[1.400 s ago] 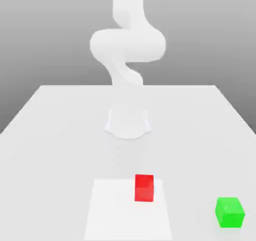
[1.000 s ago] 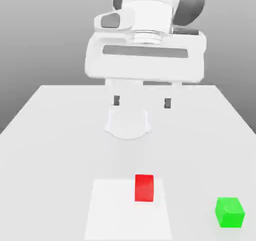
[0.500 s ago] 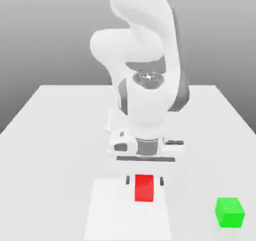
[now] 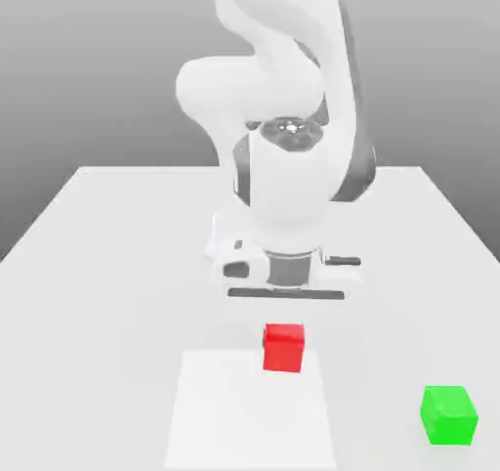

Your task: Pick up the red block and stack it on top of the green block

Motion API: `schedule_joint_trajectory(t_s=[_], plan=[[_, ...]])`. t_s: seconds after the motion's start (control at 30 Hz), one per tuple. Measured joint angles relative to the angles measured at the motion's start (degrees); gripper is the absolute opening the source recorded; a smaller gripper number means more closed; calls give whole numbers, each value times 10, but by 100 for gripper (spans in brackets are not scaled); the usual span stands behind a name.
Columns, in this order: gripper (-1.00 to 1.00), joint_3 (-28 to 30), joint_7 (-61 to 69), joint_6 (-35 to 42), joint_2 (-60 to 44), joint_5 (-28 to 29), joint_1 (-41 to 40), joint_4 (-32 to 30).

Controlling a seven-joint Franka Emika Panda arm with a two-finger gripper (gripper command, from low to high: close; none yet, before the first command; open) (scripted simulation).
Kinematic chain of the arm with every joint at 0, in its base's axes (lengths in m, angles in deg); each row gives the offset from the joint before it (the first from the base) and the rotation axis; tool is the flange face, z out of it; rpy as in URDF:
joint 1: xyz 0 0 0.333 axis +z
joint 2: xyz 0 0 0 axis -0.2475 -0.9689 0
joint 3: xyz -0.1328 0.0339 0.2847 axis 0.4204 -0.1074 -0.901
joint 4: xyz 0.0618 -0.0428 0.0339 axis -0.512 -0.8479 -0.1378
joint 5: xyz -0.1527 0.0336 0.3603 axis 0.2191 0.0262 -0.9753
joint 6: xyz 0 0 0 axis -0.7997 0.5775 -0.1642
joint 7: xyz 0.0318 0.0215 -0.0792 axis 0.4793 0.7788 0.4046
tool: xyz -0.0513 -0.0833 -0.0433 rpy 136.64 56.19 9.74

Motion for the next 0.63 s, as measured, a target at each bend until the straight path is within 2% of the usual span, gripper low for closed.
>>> schedule_joint_trajectory(t_s=[0.1, 0.17, 0.37, 0.5, 0.53, 0.63], plan=[[-100, -41, 3, 35, -19, 1, -2, 52], [-100, -66, 0, 58, -37, 10, 46, 94], [-100, -100, -22, 120, -100, 54, 110, 214], [-100, -79, -54, 68, -174, 100, 137, 234], [100, -73, -61, 55, -190, 109, 142, 236], [100, -73, -61, 55, -190, 109, 142, 236]])
